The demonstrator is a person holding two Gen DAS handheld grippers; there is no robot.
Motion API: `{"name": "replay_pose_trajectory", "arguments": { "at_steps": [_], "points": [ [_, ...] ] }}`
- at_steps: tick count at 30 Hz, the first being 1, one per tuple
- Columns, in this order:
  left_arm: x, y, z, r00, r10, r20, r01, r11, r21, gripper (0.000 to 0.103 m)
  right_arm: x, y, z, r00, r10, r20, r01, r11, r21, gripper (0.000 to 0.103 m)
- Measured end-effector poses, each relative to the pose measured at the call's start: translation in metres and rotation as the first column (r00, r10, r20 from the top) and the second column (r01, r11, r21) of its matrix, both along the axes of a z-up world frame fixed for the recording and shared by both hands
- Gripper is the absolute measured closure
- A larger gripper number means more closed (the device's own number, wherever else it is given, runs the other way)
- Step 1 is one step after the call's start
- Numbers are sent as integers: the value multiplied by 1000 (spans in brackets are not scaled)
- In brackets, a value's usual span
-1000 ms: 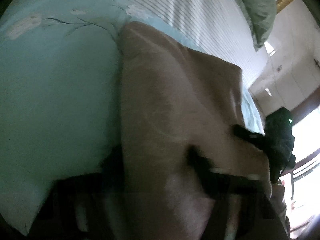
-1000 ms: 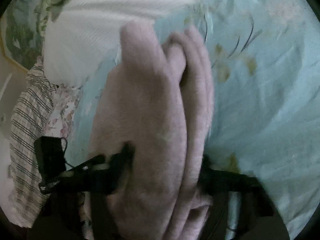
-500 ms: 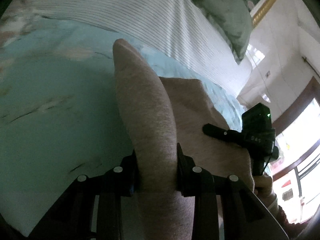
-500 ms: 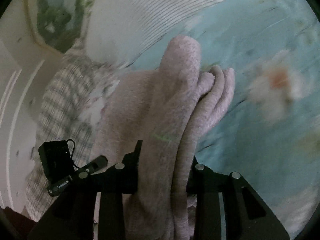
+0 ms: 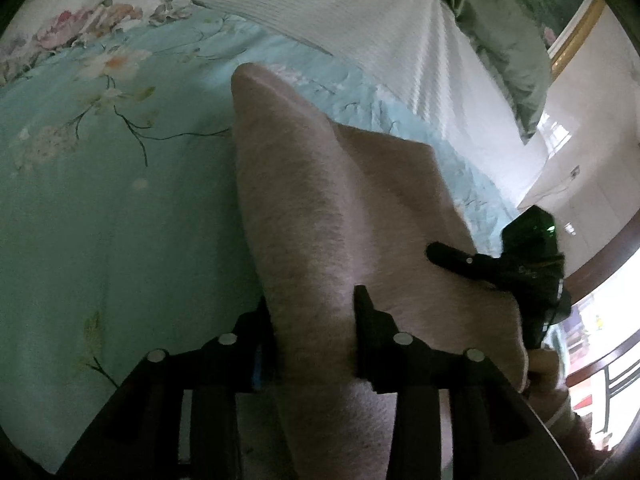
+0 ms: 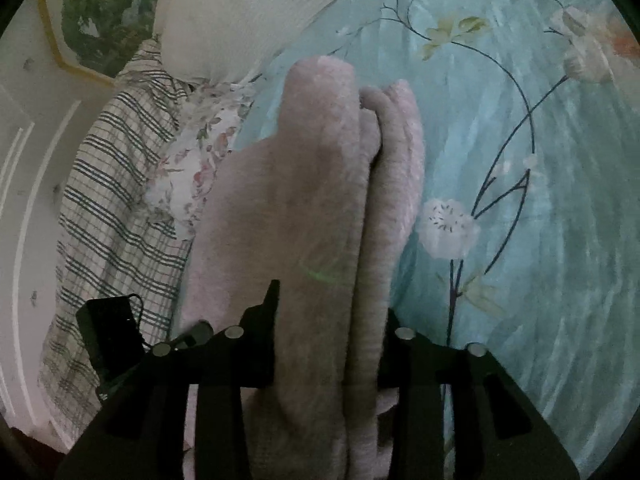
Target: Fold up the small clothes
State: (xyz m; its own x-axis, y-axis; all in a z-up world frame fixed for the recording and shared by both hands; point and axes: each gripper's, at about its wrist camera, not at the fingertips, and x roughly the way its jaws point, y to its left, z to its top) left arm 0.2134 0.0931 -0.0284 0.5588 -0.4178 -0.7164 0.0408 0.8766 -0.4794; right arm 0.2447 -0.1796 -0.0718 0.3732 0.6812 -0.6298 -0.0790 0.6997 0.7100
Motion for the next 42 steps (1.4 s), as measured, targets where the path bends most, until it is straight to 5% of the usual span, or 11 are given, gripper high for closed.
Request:
{"name": "replay_pose_trajectory", "arguments": {
  "at_steps": [5, 9, 12, 14, 16, 21, 23, 27, 31, 36, 42],
  "points": [
    [-2, 6, -3, 999, 36, -35, -35, 999, 31, 40, -5, -6, 15, 999, -49, 21, 51, 995, -86, 45],
    [-16, 19, 9, 997, 71, -16, -70, 996, 47, 39, -9, -17, 44, 989, -94, 111, 110, 983, -148, 41],
    [-33, 18, 25, 997, 54, 49, -58, 996, 67, 51, -2, -14, 58, 981, -94, 167, 122, 979, -165, 42],
    [-42, 10, 34, 996, -18, 85, 15, 999, 32, 69, 13, -6, 54, 988, -60, 141, 84, 981, -176, 52],
    [-49, 2, 36, 991, -82, 108, 80, 997, 16, 74, 31, 6, 41, 996, -20, 84, 38, 975, -219, 86],
    [-55, -32, 33, 976, -192, 107, 183, 979, 89, 79, 46, 7, 58, 988, -22, 152, 53, 977, -205, 92],
    [-51, -44, 23, 977, -203, 70, 193, 973, 125, 79, 51, 6, 49, 994, -24, 109, 50, 970, -238, 92],
    [-55, -49, 20, 981, -189, 50, 180, 972, 152, 79, 32, -3, 45, 996, -41, 74, 57, 973, -226, 81],
    [-84, -35, 34, 980, -186, 75, 170, 969, 180, 71, -26, -9, 81, 984, -2, 177, 38, 979, -202, 58],
    [-127, -25, 33, 984, -162, 73, 138, 957, 253, 60, -97, -4, 104, 967, 99, 236, -56, 981, -183, 51],
    [-159, -37, 16, 987, -151, 60, 126, 945, 303, 55, -131, 4, 80, 971, 124, 205, -83, 977, -197, 45]
  ]
}}
